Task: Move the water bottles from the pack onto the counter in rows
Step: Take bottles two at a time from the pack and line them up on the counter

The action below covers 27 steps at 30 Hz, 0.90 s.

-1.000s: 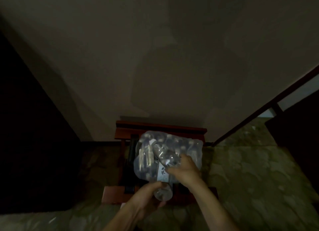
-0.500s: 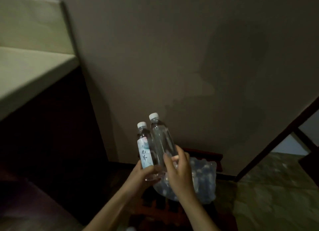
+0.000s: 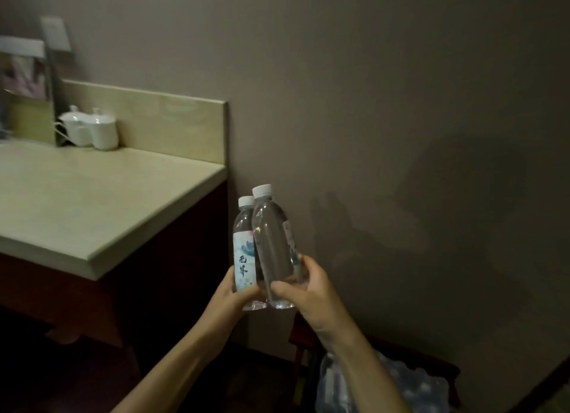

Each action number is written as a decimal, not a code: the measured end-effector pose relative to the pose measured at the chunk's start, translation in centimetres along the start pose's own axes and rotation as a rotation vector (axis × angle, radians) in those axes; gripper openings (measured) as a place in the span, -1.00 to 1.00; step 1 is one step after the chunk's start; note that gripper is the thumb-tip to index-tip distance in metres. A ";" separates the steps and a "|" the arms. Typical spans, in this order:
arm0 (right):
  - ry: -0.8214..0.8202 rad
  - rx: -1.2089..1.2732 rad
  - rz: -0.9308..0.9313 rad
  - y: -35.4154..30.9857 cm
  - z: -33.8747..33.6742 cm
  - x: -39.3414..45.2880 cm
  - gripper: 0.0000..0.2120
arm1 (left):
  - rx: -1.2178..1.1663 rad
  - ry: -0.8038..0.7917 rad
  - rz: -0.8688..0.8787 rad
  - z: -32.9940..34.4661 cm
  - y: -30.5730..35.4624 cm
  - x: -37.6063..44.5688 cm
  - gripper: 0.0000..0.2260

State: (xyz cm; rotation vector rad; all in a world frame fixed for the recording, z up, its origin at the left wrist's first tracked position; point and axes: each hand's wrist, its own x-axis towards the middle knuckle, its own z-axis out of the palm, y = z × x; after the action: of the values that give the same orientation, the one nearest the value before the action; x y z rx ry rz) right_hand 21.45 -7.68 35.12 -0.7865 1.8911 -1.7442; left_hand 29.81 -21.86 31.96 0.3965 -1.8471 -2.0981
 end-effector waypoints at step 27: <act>-0.026 -0.079 -0.308 -11.9 25.5 19.1 -0.49 | 0.151 -0.021 0.228 -29.9 16.4 8.6 -0.54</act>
State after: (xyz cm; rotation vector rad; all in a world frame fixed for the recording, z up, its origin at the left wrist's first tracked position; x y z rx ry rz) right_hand 25.68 -39.83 45.37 -1.1768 1.9111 -1.8326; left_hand 35.03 -54.29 44.48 0.1881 -1.9674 -1.8272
